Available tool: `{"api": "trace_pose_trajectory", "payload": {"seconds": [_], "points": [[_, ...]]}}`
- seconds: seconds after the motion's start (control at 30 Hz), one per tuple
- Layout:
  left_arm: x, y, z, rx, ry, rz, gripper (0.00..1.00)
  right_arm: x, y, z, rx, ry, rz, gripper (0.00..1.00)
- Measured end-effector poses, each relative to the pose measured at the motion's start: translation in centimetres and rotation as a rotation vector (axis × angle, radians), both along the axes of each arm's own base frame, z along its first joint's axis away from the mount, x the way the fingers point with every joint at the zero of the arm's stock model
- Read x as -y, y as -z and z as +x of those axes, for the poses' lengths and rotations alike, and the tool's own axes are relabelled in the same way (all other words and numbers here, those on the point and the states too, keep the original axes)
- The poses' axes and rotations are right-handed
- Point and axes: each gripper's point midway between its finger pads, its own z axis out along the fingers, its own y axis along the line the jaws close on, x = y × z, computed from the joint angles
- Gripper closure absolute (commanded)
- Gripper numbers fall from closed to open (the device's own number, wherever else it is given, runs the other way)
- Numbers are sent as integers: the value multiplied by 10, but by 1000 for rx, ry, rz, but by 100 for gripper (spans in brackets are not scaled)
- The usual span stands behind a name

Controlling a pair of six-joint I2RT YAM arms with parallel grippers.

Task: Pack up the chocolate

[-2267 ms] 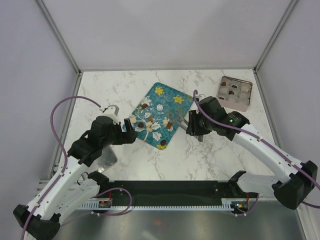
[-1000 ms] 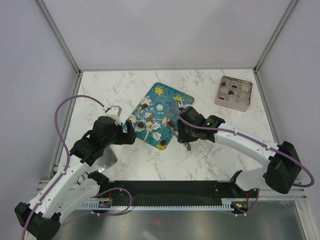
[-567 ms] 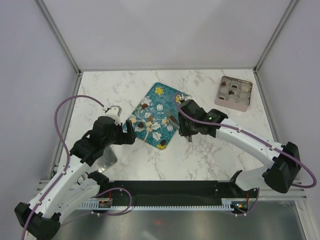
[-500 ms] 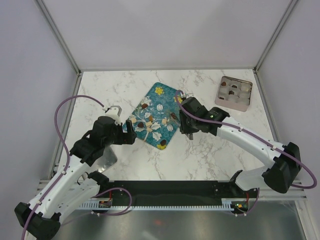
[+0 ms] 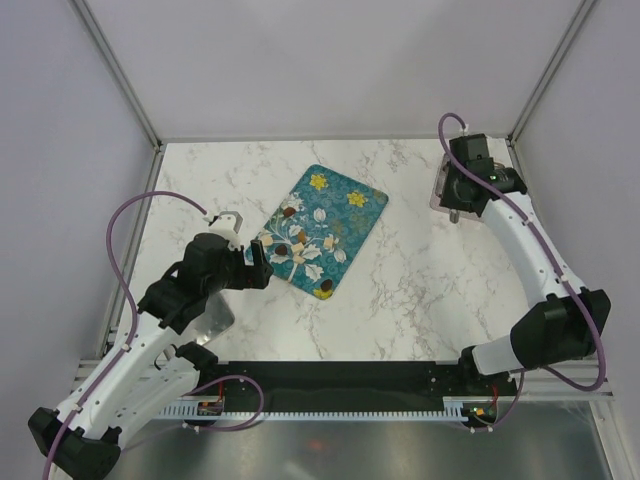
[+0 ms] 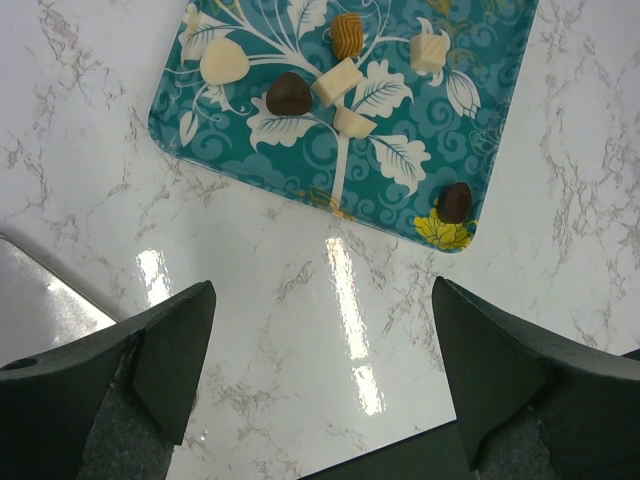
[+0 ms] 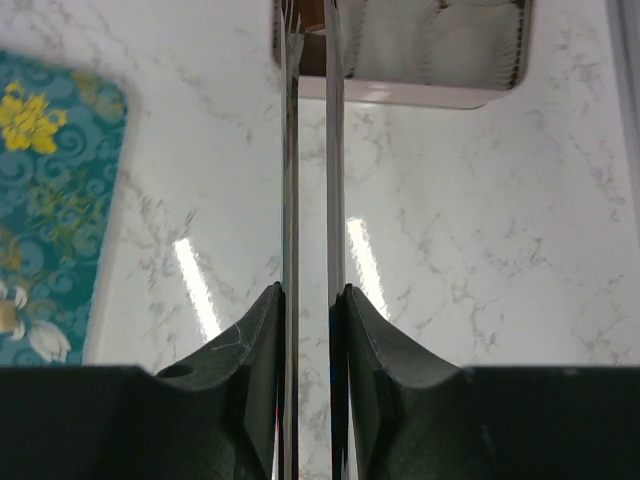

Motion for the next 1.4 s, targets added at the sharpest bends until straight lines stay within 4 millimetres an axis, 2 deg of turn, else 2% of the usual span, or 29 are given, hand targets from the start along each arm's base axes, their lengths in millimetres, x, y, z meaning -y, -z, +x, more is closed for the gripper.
{"api": "trace_pose_trajectory", "payload": {"seconds": [0.13,0.27,0.4,0.5,0.77,1.0,1.4], "points": [[0,0,0,0,0,0,3,45,7,17,-30,110,-27,69],[0,0,0,-1,0,0,3,81,19,22,-71,189,-34,68],[0,0,0,0,0,0,3,106,26,21,-97,244,-33,68],[0,0,0,-1,0,0,3,117,31,22,-108,271,-24,67],[0,1,0,-4,1,2,3,119,39,37,-112,270,-5,66],[0,1,0,-6,1,3,3,119,38,50,-94,266,1,66],[0,2,0,-6,1,4,3,122,48,54,-119,273,4,64]]}}
